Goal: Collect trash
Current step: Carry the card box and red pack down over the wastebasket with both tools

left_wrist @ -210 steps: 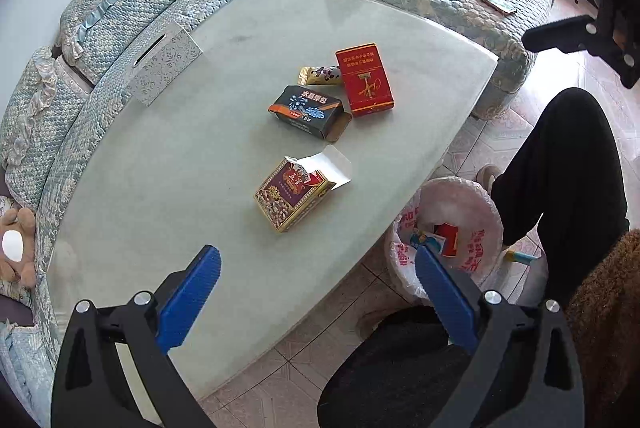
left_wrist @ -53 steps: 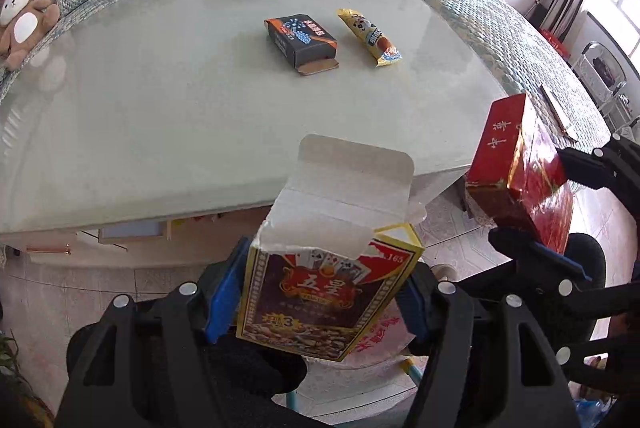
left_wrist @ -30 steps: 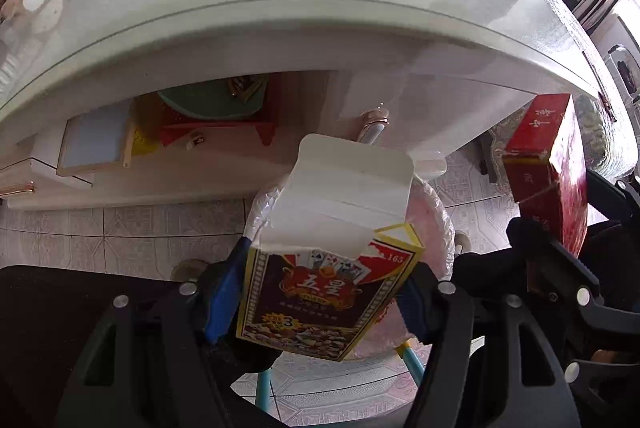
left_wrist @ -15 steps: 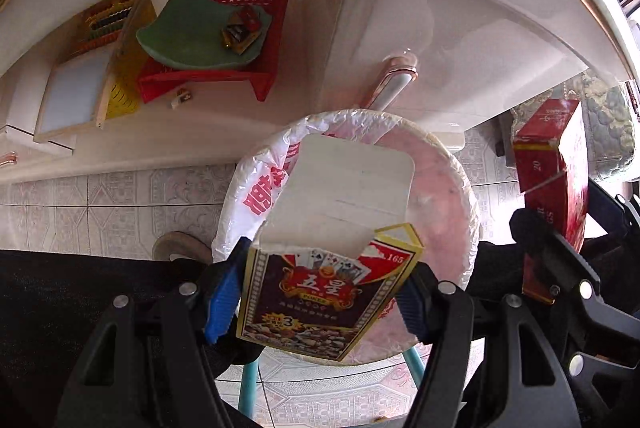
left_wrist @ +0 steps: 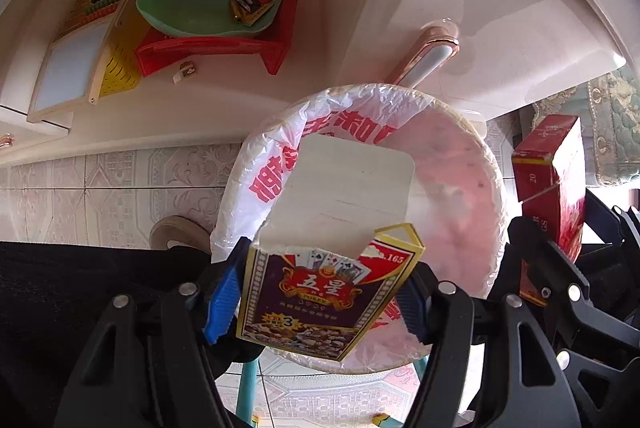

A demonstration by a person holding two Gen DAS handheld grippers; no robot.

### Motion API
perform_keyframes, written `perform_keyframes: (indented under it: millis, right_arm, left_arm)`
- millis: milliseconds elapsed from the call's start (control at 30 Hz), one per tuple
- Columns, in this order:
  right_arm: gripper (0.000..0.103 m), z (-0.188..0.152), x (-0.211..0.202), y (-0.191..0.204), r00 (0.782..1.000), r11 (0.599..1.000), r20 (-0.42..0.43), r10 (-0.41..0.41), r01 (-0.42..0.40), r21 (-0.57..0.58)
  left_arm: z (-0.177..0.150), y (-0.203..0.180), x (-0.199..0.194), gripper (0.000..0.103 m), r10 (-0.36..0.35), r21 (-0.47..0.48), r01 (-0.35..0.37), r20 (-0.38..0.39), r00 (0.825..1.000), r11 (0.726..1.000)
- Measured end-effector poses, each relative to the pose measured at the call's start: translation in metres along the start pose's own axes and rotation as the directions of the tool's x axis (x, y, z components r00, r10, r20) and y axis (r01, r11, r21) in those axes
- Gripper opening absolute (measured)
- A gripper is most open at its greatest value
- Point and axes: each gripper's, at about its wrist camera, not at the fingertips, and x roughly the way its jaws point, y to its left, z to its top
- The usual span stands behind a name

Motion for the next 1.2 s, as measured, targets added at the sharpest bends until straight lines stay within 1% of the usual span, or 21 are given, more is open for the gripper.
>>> perform_keyframes:
  millis: [133, 467, 633, 767, 867, 967, 1067, 1167, 1200]
  right_arm:
    - [0.059, -0.001, 0.007, -0.002, 1.000, 1.000, -0.024, 0.016, -0.016, 0.015]
    - [0.059, -0.002, 0.017, 0.000, 0.999, 1.000, -0.052, 0.016, -0.015, 0.006]
    - [0.059, -0.003, 0.022, -0.003, 0.997, 0.999, -0.071, 0.030, -0.029, 0.017]
    - [0.059, -0.004, 0.028, -0.003, 0.995, 0.999, -0.091, 0.036, -0.035, 0.017]
    - [0.059, -0.006, 0.031, 0.001, 0.994, 0.999, -0.102, 0.037, -0.037, 0.005]
    - [0.059, -0.007, 0.034, 0.004, 0.993, 0.999, -0.109, 0.036, -0.038, -0.011]
    - [0.059, -0.009, 0.036, 0.007, 0.993, 0.999, -0.116, 0.035, -0.038, -0.024]
    - [0.059, -0.010, 0.037, 0.008, 0.992, 0.999, -0.121, 0.036, -0.040, -0.030]
    - [0.059, -0.010, 0.037, 0.008, 0.992, 0.999, -0.123, 0.035, -0.039, -0.032]
  left_arm:
    - [0.001, 0.003, 0.007, 0.065, 0.002, -0.013, -0.003, -0.017, 1.000, 1.000]
    - [0.003, 0.004, 0.019, 0.065, 0.006, -0.022, -0.007, -0.047, 0.999, 1.000]
    - [0.005, 0.007, 0.026, 0.065, 0.004, -0.030, -0.006, -0.065, 0.998, 1.000]
    - [0.007, 0.011, 0.033, 0.065, -0.044, -0.042, 0.041, -0.088, 0.995, 0.998]
    - [0.008, 0.011, 0.038, 0.065, -0.044, -0.042, 0.040, -0.096, 0.994, 0.998]
    - [0.009, 0.012, 0.043, 0.065, -0.074, -0.057, 0.067, -0.122, 0.990, 0.996]
    - [0.008, 0.013, 0.046, 0.065, -0.062, -0.060, 0.055, -0.126, 0.990, 0.997]
    - [0.008, 0.014, 0.048, 0.065, -0.093, -0.073, 0.083, -0.146, 0.985, 0.994]
    - [0.008, 0.014, 0.048, 0.065, -0.092, -0.074, 0.082, -0.148, 0.985, 0.994]
